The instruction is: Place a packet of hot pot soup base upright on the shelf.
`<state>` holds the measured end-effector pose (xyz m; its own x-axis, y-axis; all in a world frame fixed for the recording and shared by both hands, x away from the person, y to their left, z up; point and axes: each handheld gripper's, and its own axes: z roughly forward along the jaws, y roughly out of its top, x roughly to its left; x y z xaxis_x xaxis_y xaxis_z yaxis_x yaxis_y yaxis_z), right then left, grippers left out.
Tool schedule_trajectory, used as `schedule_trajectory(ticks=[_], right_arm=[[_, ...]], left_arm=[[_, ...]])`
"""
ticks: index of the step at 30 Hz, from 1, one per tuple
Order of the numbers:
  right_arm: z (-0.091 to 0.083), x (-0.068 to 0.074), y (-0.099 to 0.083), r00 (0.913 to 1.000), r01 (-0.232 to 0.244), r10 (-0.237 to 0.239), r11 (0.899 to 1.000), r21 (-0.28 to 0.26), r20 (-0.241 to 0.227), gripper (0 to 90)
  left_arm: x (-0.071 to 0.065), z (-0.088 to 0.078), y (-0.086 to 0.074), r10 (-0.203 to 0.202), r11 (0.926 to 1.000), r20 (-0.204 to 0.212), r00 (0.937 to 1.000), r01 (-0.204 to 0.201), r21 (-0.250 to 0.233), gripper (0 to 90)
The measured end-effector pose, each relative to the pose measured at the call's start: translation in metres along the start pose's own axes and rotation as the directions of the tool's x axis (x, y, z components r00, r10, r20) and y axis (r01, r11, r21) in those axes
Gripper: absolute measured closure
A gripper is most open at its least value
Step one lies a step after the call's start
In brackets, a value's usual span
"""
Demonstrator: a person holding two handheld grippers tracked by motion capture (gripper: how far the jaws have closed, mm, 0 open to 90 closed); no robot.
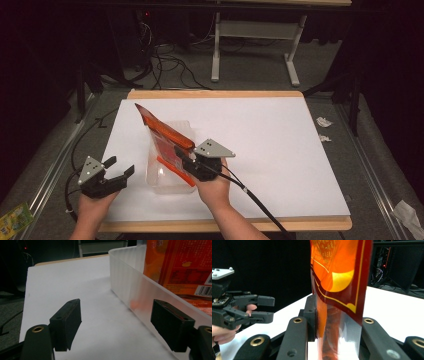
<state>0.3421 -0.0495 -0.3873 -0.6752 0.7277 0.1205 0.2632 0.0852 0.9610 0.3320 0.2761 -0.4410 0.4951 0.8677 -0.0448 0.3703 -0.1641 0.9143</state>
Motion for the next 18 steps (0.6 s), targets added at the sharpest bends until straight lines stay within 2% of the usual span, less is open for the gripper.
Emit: schedule_trajectory(ticks=[3, 5, 7, 9, 15, 18], right_arm=[[-0.003, 0.000, -0.006, 1.0000, 0.002, -0.002, 1.000, 0.007, -0.006, 72.3], [-0.002, 0.000, -0.015, 0.9999, 0.010, -0.010, 0.999, 0.053, 0.006, 72.2], [-0.005, -0.004, -0.027, 0.9996, -0.026, 0.026, 0.999, 0.028, -0.009, 72.2], [-0.009, -0.009, -0.033, 0.9985, -0.055, 0.055, 0.998, 0.020, -0.001, 72.0], [-0.013, -0.015, -0.036, 0.9989, -0.048, 0.048, 0.998, 0.038, 0.000, 69.8], [-0.014, -0.018, -0.034, 0.9991, -0.042, 0.042, 0.998, 0.052, -0.005, 63.6]], left_arm=[[0.000, 0.000, 0.000, 0.000, 1.0000, -0.002, 1.0000, 0.000, -0.001, 25.1], [0.000, -0.001, 0.000, 0.001, 1.0000, -0.001, 1.0000, -0.001, 0.002, 25.1], [0.000, -0.001, 0.000, 0.002, 1.0000, -0.003, 1.0000, -0.002, 0.002, 25.1], [0.001, -0.001, -0.001, 0.001, 1.0000, -0.001, 1.0000, -0.001, 0.005, 25.1], [0.000, -0.001, 0.000, 0.004, 1.0000, 0.000, 1.0000, -0.004, 0.006, 25.0], [0.001, 0.000, -0.001, 0.005, 0.9999, -0.001, 1.0000, -0.005, 0.010, 25.0]])
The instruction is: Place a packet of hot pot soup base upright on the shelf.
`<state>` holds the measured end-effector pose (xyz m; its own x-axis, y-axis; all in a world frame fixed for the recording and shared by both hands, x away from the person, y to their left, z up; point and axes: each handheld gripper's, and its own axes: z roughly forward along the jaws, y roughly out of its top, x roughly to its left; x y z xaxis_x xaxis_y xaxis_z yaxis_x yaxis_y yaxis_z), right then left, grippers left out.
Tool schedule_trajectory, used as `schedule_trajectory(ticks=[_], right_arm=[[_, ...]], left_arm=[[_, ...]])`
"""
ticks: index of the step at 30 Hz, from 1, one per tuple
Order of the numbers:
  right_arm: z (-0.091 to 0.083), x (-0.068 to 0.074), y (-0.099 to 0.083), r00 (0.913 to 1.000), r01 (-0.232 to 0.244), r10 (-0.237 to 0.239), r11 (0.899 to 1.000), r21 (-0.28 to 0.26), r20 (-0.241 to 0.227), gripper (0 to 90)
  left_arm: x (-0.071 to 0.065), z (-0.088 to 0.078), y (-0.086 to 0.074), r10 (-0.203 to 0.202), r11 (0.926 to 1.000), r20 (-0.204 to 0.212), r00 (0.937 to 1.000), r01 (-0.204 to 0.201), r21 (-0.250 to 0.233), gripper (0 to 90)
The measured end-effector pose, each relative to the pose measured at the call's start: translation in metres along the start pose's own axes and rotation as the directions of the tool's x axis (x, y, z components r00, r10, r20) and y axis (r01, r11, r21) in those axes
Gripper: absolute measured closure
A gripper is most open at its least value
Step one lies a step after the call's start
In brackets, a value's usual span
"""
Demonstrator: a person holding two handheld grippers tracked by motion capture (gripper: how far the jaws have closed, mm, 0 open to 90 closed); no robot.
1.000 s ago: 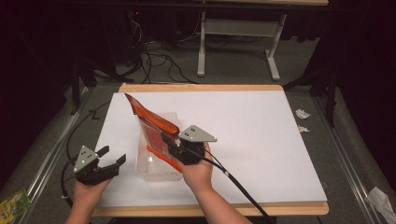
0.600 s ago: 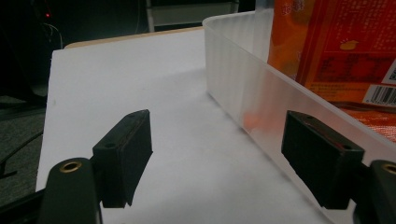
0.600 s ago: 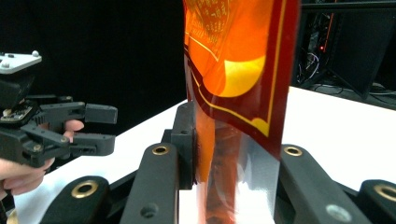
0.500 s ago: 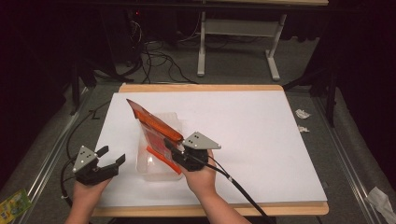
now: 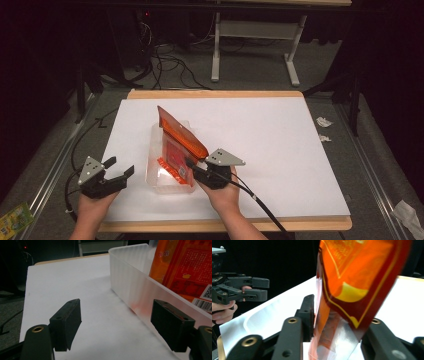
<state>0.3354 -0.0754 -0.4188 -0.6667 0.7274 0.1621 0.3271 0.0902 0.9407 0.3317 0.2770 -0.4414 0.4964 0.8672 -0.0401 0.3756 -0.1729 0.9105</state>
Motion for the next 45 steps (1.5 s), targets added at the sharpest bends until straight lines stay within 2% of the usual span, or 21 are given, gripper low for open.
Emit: schedule_trajectory(ticks=[12, 16, 19, 22, 23, 24, 27, 30, 32, 35, 38, 39, 40, 41, 45], right_arm=[[-0.012, -0.013, 0.008, 1.0000, -0.009, 0.009, 1.000, 0.005, -0.001, 41.3], [-0.021, -0.015, 0.011, 0.9999, 0.012, -0.012, 1.000, -0.001, -0.012, 31.0], [-0.033, -0.016, 0.011, 0.9998, 0.019, -0.019, 1.000, 0.010, -0.007, 22.7], [-0.049, -0.020, 0.008, 0.9995, 0.031, -0.031, 0.999, 0.013, 0.008, 17.7], [-0.049, -0.020, 0.008, 0.9995, 0.031, -0.031, 0.999, 0.013, 0.008, 17.7], [-0.062, -0.025, 0.006, 0.9990, 0.036, -0.037, 0.999, 0.021, 0.026, 16.5], [-0.085, -0.037, 0.001, 0.9960, 0.048, -0.051, 0.998, 0.032, 0.074, 15.4], [-0.109, -0.057, -0.006, 0.9894, 0.041, -0.046, 0.998, 0.043, 0.138, 13.7], [-0.127, -0.075, -0.012, 0.9807, 0.028, -0.039, 0.998, 0.059, 0.192, 12.4], [-0.154, -0.098, -0.025, 0.9591, 0.004, -0.026, 0.997, 0.081, 0.282, 10.6], [-0.180, -0.117, -0.044, 0.9333, -0.020, -0.012, 0.996, 0.084, 0.359, 10.0], [-0.185, -0.122, -0.050, 0.9300, -0.047, 0.014, 0.996, 0.081, 0.367, 9.8], [-0.188, -0.128, -0.052, 0.9314, -0.080, 0.046, 0.994, 0.079, 0.361, 8.2], [-0.189, -0.130, -0.052, 0.9294, -0.097, 0.062, 0.992, 0.078, 0.364, 7.8], [-0.188, -0.129, -0.048, 0.9288, -0.078, 0.051, 0.995, 0.060, 0.367, 8.2]], left_arm=[[0.000, 0.000, 0.000, 0.001, 1.0000, 0.002, 1.0000, -0.001, -0.002, 25.0], [0.000, 0.000, 0.000, 0.001, 1.0000, 0.004, 1.0000, -0.001, -0.001, 25.0], [0.000, 0.001, -0.001, 0.002, 1.0000, 0.005, 1.0000, -0.002, 0.001, 25.0], [-0.001, 0.001, -0.001, 0.004, 1.0000, 0.006, 1.0000, -0.004, 0.002, 24.9], [-0.001, 0.001, -0.001, 0.004, 1.0000, 0.006, 1.0000, -0.004, 0.002, 24.9], [-0.002, 0.001, -0.002, 0.001, 1.0000, 0.010, 0.9999, -0.001, 0.007, 24.9], [-0.002, 0.002, -0.002, 0.009, 0.9998, 0.013, 0.9999, -0.010, 0.018, 24.8], [-0.004, 0.004, -0.004, 0.009, 0.9995, 0.027, 0.9996, -0.010, 0.030, 24.5], [-0.004, 0.005, -0.004, 0.016, 0.9988, 0.039, 0.9991, -0.018, 0.046, 24.4], [-0.005, 0.006, -0.005, 0.020, 0.9983, 0.046, 0.9987, -0.022, 0.053, 24.1], [-0.006, 0.007, -0.006, 0.021, 0.9974, 0.046, 0.9987, -0.024, 0.069, 23.4], [-0.006, 0.007, -0.006, 0.021, 0.9974, 0.046, 0.9987, -0.024, 0.069, 23.1], [-0.005, 0.008, -0.006, 0.009, 0.9975, 0.045, 0.9989, -0.012, 0.069, 22.5], [-0.005, 0.008, -0.006, 0.009, 0.9975, 0.045, 0.9989, -0.012, 0.069, 22.1], [-0.005, 0.007, -0.005, 0.001, 0.9973, 0.039, 0.9992, -0.004, 0.073, 20.4]])
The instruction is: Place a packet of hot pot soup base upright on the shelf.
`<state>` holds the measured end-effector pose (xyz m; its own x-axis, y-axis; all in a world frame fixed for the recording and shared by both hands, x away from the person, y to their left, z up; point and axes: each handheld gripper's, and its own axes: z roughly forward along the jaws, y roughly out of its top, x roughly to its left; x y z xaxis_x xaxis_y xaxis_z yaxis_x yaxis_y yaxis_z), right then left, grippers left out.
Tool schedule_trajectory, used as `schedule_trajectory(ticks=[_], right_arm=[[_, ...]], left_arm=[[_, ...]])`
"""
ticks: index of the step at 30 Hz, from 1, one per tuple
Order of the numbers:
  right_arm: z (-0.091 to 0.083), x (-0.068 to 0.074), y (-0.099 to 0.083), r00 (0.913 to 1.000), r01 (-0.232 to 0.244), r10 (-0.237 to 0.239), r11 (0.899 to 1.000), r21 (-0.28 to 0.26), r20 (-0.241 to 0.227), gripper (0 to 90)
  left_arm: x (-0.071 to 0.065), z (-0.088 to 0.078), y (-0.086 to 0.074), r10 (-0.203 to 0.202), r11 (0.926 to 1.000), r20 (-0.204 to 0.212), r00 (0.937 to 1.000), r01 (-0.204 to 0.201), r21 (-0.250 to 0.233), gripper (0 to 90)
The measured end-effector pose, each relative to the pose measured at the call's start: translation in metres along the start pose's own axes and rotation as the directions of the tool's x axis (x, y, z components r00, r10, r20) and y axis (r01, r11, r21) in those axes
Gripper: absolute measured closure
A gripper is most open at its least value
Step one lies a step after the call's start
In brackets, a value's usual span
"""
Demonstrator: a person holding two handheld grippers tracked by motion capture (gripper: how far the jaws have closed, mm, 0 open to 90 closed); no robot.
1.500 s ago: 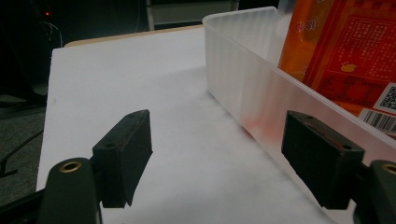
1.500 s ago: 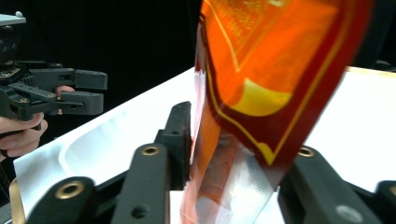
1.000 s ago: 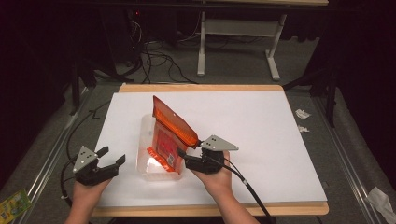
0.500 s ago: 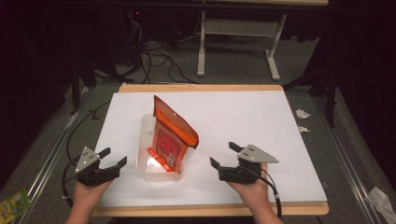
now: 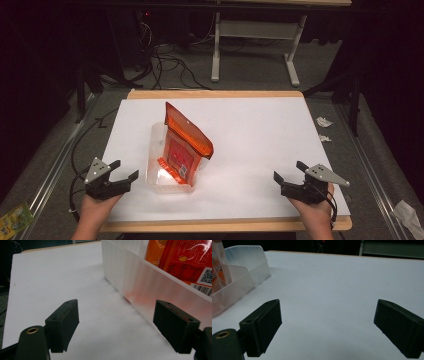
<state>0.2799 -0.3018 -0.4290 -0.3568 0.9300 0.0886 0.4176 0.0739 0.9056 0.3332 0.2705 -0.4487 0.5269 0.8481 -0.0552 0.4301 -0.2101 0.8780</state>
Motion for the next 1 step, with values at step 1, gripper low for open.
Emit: schedule_trajectory(ticks=[1], right_arm=[[0.0011, 0.0007, 0.0004, 1.0000, 0.006, -0.006, 1.000, -0.002, -0.004, 8.2]], left_arm=[[0.0001, -0.0016, 0.0007, 0.000, 1.0000, -0.001, 1.0000, 0.000, -0.005, 20.4]])
